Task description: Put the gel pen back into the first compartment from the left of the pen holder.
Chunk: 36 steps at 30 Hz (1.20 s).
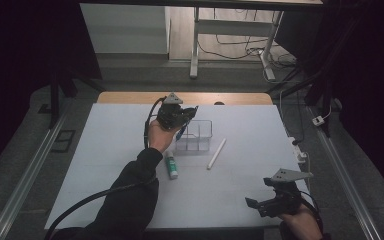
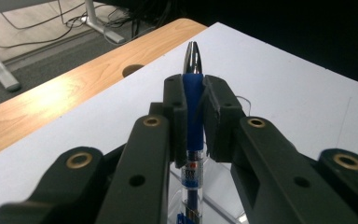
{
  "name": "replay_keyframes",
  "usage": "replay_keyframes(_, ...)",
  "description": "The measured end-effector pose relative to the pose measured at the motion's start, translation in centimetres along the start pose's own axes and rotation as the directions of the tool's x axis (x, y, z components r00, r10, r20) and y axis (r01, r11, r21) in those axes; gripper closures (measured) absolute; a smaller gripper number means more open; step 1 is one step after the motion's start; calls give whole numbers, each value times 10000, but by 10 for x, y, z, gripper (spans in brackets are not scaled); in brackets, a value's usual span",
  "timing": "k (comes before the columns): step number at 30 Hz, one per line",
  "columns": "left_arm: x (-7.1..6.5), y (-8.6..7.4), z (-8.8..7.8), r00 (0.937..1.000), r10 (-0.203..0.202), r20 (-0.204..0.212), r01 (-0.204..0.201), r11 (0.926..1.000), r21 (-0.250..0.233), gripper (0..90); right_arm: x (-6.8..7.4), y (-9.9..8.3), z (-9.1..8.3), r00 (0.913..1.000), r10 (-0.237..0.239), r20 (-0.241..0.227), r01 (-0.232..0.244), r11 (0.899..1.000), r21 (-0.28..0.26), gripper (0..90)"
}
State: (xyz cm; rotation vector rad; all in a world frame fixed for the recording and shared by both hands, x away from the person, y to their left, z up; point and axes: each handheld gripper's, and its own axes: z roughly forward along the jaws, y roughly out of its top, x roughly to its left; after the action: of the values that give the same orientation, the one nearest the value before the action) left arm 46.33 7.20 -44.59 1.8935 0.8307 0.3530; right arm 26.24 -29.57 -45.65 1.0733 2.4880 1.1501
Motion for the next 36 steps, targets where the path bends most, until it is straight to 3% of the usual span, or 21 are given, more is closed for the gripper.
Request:
replay_keyframes(5, 2, -1, -1, 9996, -116, -256, 124, 9994, 320, 771, 0, 0, 0, 10000, -3, -6, 3, 10000, 0, 0)
replay_keyframes(10, 5, -1, -9, 9987, -176, -479, 198, 9987, 464, 677, 0, 0, 0, 10000, 12, -22, -12, 10000, -13, 0)
replay_keyframes(16, 11, 2, -20, 9960, -886, 138, 870, 9921, 901, 595, 0, 0, 0, 10000, 11, 26, -11, 10000, 15, 0)
replay_keyframes(19, 11, 2, -26, 9966, -794, 221, 771, 9929, 904, 547, 0, 0, 1, 10000, 26, 19, -26, 10000, 25, 0)
replay_keyframes(21, 9, 1, -29, 9988, -487, 67, 479, 9942, 964, 503, 0, 0, 1, 10000, 14, 39, -14, 10000, 44, 0)
replay_keyframes(28, 1, 1, -38, 9999, 109, 16, -111, 9888, 1485, 346, 0, 0, 1, 10000, 12, 60, -12, 10000, 57, 0)
replay_keyframes(36, -6, -5, -54, 9993, -154, 329, 95, 9847, 1739, 220, 0, 1, 1, 10000, -11, 45, 11, 9999, 107, 0)
